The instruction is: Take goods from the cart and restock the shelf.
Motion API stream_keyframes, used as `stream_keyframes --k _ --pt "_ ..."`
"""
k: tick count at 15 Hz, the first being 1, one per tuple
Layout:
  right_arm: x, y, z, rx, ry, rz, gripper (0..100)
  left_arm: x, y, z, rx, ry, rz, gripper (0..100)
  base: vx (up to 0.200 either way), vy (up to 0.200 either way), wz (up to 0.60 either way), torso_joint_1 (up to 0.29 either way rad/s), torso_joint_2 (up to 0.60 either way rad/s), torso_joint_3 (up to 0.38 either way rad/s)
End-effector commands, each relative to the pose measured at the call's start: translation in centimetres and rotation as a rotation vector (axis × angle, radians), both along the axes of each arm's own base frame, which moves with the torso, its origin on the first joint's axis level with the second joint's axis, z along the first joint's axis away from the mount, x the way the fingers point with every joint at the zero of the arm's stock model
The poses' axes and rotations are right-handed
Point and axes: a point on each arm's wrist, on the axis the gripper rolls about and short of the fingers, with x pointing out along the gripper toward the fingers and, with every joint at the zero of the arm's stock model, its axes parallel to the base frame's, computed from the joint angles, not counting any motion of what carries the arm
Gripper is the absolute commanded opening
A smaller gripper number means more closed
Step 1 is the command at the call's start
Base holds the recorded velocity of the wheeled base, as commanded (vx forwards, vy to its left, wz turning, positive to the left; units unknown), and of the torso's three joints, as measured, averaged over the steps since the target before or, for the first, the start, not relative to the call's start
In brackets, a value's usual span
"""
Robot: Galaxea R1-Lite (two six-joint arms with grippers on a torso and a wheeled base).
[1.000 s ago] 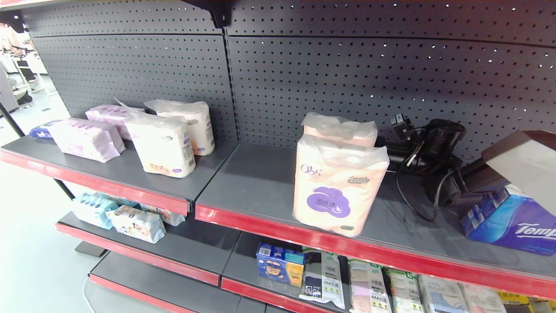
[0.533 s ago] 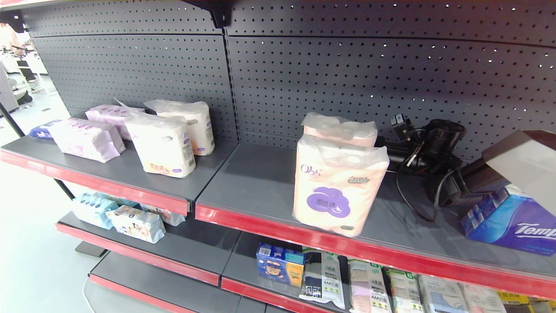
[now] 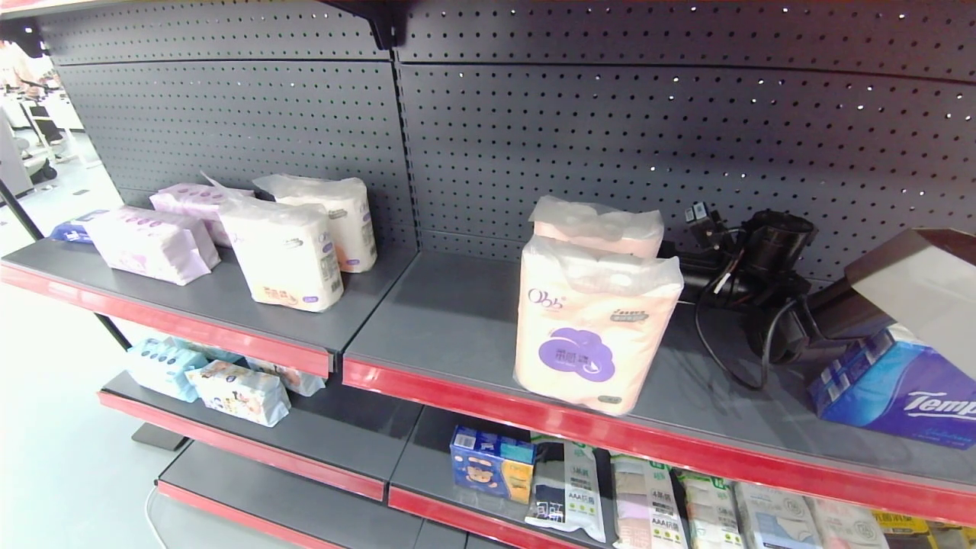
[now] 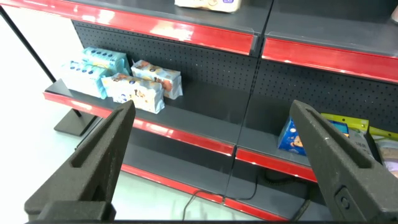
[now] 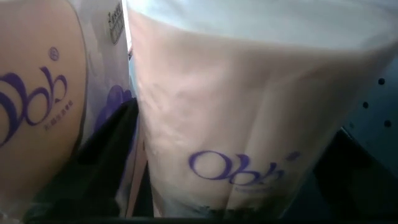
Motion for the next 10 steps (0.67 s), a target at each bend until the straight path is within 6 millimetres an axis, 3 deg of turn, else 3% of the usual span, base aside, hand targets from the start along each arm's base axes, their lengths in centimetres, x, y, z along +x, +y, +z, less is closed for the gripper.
stream_keyframes --k 1,10 --pt "0.0 0.0 0.0 0.0 -0.003 0.002 100 0.0 0.0 0.0 0.0 0.0 0.0 100 0.0 0.0 0.0 0.0 0.0 0.0" --pt "-0.3 -0.3 1.5 0.012 -0.012 -0.007 100 0.0 0.0 0.0 0.0 0.0 0.0 100 0.0 0.0 0.0 0.0 0.0 0.0"
